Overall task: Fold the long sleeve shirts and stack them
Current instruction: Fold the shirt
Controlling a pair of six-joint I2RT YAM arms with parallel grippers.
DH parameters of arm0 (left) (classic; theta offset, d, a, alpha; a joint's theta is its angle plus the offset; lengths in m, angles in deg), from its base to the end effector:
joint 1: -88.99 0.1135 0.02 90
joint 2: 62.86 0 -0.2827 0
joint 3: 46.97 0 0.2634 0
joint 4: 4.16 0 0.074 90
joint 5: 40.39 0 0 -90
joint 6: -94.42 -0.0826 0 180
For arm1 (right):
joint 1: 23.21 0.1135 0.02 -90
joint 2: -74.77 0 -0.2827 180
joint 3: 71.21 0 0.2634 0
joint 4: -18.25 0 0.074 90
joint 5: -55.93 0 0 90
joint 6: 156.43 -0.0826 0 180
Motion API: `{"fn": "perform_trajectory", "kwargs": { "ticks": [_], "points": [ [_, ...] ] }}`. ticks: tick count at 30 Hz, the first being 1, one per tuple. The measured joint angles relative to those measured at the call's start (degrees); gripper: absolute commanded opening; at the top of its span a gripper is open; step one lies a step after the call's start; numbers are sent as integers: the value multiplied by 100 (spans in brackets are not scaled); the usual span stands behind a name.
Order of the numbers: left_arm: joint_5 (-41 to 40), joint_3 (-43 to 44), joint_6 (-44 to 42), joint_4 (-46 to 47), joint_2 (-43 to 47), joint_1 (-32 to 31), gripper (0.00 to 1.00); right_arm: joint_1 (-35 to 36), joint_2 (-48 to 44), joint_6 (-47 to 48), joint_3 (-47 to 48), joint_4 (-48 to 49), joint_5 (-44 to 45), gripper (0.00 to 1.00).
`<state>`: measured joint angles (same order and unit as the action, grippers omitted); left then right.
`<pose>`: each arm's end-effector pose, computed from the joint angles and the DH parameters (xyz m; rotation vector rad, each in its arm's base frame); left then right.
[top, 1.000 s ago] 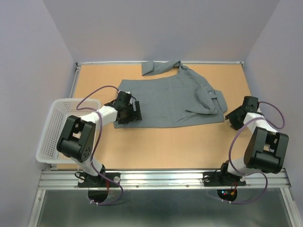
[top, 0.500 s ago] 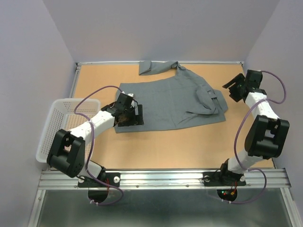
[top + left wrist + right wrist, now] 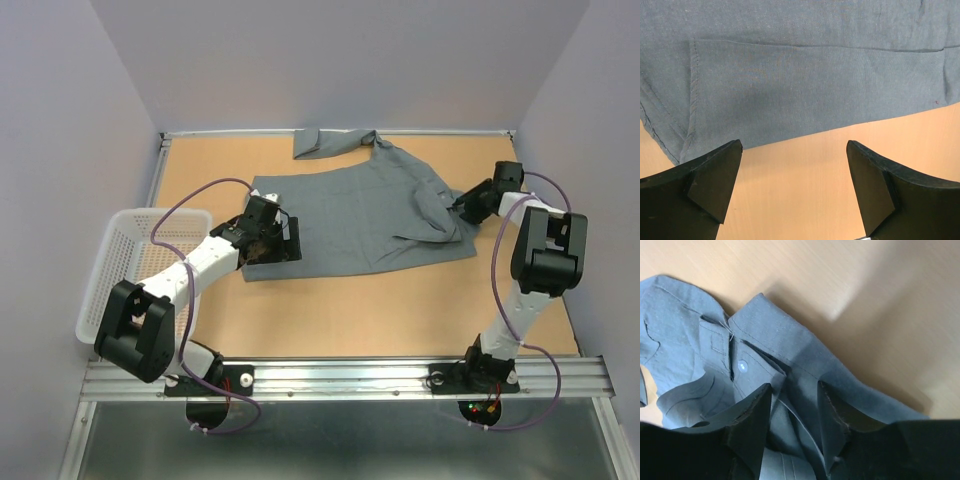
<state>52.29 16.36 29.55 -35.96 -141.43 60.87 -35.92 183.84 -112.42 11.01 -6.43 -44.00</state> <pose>0.2846 -0.1565 0.2068 0.0864 2.4467 -0.4829 0.4363 -0.0838 0.1401 1.1630 2.2234 0.4594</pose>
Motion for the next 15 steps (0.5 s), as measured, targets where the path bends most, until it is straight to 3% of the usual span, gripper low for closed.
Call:
{"fn": "perform_trajectory", "kwargs": {
  "ticks": [15],
  "points": [
    [-68,0,85,0,0,0,98,118,243,-83,343,323,-136,40]
  ]
}}
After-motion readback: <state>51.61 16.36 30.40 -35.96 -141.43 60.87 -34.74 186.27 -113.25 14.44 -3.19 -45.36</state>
